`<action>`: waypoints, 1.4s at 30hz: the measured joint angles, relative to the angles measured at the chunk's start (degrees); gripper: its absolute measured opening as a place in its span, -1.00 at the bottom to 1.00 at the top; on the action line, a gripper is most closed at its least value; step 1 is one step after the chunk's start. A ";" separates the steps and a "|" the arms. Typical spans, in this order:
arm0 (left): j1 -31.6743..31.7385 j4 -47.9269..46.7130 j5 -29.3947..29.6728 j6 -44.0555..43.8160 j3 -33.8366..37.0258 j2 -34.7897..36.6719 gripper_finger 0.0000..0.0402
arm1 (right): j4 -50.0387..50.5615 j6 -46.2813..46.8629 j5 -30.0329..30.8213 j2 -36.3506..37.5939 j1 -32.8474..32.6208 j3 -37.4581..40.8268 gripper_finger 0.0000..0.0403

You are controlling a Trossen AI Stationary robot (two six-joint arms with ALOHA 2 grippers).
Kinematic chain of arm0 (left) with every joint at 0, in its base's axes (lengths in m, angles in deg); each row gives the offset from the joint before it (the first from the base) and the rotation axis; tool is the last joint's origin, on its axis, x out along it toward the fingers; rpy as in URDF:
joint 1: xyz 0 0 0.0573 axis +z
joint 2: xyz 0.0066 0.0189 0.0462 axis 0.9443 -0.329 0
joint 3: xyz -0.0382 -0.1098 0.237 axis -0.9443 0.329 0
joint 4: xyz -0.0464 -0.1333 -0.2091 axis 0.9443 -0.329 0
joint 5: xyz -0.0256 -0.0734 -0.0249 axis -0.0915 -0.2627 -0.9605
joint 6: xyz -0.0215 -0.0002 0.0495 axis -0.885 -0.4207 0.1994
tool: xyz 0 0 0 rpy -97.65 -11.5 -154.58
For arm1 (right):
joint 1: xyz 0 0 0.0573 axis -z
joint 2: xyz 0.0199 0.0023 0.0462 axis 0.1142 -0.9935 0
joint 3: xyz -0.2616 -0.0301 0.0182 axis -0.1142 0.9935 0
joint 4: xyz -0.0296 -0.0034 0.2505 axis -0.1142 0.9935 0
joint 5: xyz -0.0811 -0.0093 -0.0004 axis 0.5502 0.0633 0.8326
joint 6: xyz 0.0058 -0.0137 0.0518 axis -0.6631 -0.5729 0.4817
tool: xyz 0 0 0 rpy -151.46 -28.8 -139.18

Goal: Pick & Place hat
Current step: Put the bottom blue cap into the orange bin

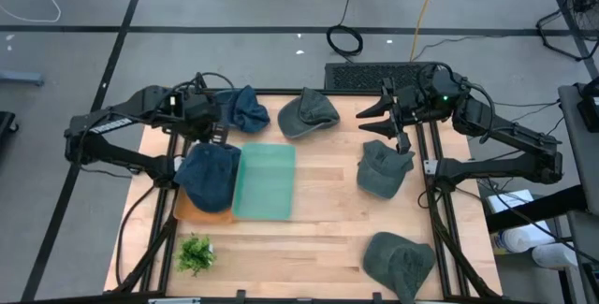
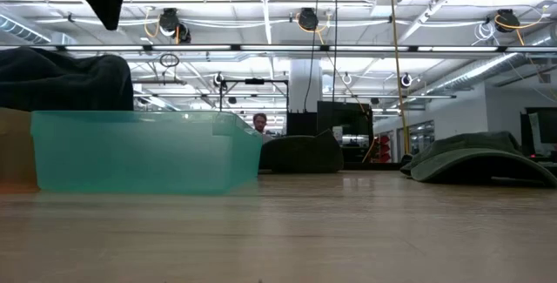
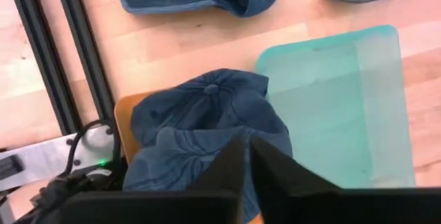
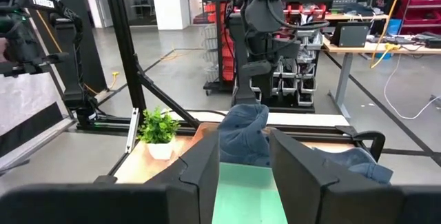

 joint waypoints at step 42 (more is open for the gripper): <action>-7.64 22.30 -7.87 6.42 29.20 -6.60 -1.00 | 2.56 -5.98 0.00 0.00 0.02 0.00 -0.41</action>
